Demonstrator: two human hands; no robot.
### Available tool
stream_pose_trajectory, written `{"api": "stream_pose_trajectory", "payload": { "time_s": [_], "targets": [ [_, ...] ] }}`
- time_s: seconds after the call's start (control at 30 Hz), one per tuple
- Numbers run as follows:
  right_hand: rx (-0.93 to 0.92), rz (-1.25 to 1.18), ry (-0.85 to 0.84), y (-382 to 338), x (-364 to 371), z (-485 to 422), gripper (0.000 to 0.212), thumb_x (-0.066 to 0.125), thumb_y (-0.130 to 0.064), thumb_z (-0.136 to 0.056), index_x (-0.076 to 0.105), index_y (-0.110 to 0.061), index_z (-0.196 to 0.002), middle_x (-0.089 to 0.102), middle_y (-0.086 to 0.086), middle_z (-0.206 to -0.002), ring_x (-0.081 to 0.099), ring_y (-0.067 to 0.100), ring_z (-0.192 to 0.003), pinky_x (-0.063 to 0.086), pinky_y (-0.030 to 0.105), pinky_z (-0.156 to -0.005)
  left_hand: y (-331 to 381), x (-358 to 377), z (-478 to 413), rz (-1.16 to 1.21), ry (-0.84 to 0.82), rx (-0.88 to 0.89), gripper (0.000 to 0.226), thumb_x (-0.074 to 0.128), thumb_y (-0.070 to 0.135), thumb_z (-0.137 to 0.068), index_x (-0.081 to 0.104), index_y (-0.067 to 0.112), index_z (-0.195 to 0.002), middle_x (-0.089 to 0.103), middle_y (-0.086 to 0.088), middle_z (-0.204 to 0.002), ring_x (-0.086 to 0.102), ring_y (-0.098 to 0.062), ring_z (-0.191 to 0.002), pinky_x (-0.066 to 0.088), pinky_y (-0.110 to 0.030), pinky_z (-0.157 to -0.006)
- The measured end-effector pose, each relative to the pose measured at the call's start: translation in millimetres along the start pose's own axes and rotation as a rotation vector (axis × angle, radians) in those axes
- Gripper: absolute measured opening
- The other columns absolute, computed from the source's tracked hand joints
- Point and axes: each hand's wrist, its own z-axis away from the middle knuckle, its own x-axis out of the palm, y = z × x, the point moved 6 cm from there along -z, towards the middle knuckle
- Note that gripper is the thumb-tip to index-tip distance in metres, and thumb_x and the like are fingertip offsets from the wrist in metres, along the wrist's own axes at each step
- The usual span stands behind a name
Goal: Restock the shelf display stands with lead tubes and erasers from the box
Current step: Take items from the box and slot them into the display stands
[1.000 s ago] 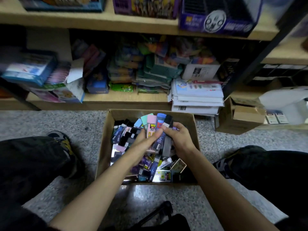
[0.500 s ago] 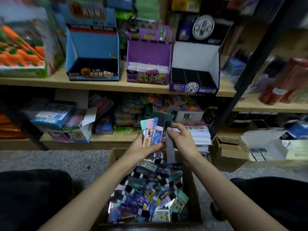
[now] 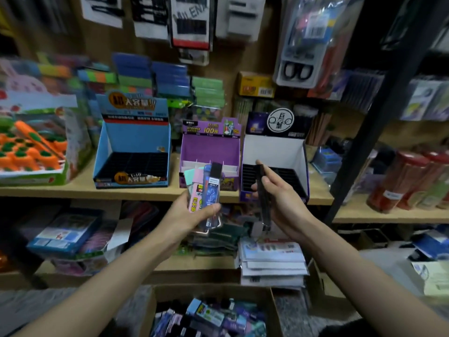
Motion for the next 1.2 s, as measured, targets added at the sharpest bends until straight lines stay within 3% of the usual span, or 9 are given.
{"api": "stream_pose_trajectory", "payload": {
  "time_s": [0.13, 0.23, 0.4, 0.5, 0.57, 0.67, 0.83, 0.97, 1.2],
  "targets": [
    [-0.088, 0.146, 0.023, -11.1, -11.1, -20.6, 0.032, 0.06, -0.016, -0.09, 0.059, -0.037, -0.114, 0.067, -0.002, -0.084, 0.064, 0.012, -0.081, 0.049, 0.022, -0.063, 7.9, -12.4, -17.4, 0.036, 0.054, 0.021, 0.05, 0.077, 0.032, -0.062, 0.057, 0.023, -0.108, 0.074, -0.002, -0.097, 0.07, -0.021, -0.09, 0.056, -0.034, -0.077],
    [-0.183, 0.198, 0.152, -34.1, -24.2, -43.7, 0.016, 0.073, -0.013, -0.078, 0.063, -0.022, -0.087, 0.066, -0.002, -0.074, 0.065, 0.018, -0.078, 0.053, 0.029, -0.069, 14.2, -18.1, -24.5, 0.038, 0.074, 0.039, 0.068, 0.077, 0.045, -0.051, 0.055, 0.026, -0.113, 0.074, 0.0, -0.098, 0.071, -0.016, -0.088, 0.053, -0.03, -0.07],
    [-0.395, 0.496, 0.349, -76.1, -39.7, -88.6, 0.026, 0.075, -0.015, -0.079, 0.049, -0.017, -0.073, 0.056, 0.015, -0.066, 0.058, 0.017, -0.058, 0.048, 0.021, -0.044, 16.2, -21.0, -34.4, 0.064, 0.081, 0.048, 0.063, 0.076, 0.044, -0.054, 0.056, 0.029, -0.112, 0.073, 0.003, -0.1, 0.07, -0.013, -0.089, 0.052, -0.023, -0.066],
    [-0.403, 0.575, 0.331, -67.9, -36.4, -112.6, 0.019, 0.072, -0.015, -0.082, 0.055, -0.017, -0.072, 0.061, 0.006, -0.066, 0.06, 0.008, -0.054, 0.053, 0.024, -0.05, 15.8, -19.5, -38.1, 0.074, 0.093, 0.036, 0.064, 0.075, 0.046, -0.052, 0.055, 0.031, -0.111, 0.073, 0.005, -0.099, 0.07, -0.011, -0.088, 0.052, -0.023, -0.067],
    [-0.389, 0.584, 0.304, -56.8, -36.2, -124.4, 0.008, 0.07, -0.013, -0.083, 0.064, -0.008, -0.082, 0.061, 0.003, -0.068, 0.06, 0.014, -0.06, 0.056, 0.029, -0.059, 15.7, -17.5, -39.5, 0.074, 0.088, 0.036, 0.069, 0.076, 0.049, -0.05, 0.054, 0.032, -0.113, 0.073, 0.006, -0.099, 0.07, -0.011, -0.088, 0.051, -0.027, -0.069],
    [-0.404, 0.673, 0.277, -44.5, -38.6, -135.0, 0.02, 0.069, -0.013, -0.084, 0.065, 0.0, -0.098, 0.062, 0.009, -0.078, 0.063, 0.026, -0.072, 0.057, 0.039, -0.071, 14.3, -15.6, -40.6, 0.079, 0.091, 0.04, 0.074, 0.076, 0.049, -0.05, 0.053, 0.029, -0.117, 0.073, 0.005, -0.1, 0.07, -0.011, -0.089, 0.052, -0.028, -0.071],
    [-0.415, 0.662, 0.191, -43.1, -34.1, -140.2, 0.017, 0.065, -0.007, -0.086, 0.064, 0.001, -0.101, 0.062, 0.009, -0.082, 0.061, 0.018, -0.077, 0.057, 0.032, -0.075, 14.2, -12.2, -39.6, 0.091, 0.087, 0.037, 0.062, 0.075, 0.044, -0.053, 0.057, 0.027, -0.11, 0.073, 0.004, -0.099, 0.07, -0.011, -0.087, 0.054, -0.025, -0.067],
    [-0.398, 0.666, 0.103, -44.7, -24.2, -144.5, 0.006, 0.063, -0.004, -0.086, 0.059, -0.007, -0.083, 0.057, -0.004, -0.069, 0.057, 0.006, -0.067, 0.055, 0.022, -0.066, 15.6, -10.0, -38.9, 0.104, 0.082, 0.032, 0.055, 0.074, 0.039, -0.056, 0.058, 0.028, -0.107, 0.074, 0.005, -0.096, 0.071, -0.011, -0.083, 0.052, -0.017, -0.056],
    [-0.322, 0.673, 0.063, -39.6, -34.9, -154.4, 0.024, 0.064, -0.005, -0.085, 0.059, -0.024, -0.071, 0.06, -0.004, -0.067, 0.058, 0.014, -0.066, 0.054, 0.039, -0.073, 14.3, -12.3, -37.1, 0.106, 0.095, 0.015, 0.058, 0.074, 0.041, -0.054, 0.058, 0.028, -0.108, 0.074, 0.005, -0.095, 0.071, -0.011, -0.081, 0.051, -0.016, -0.053]
  ]
}}
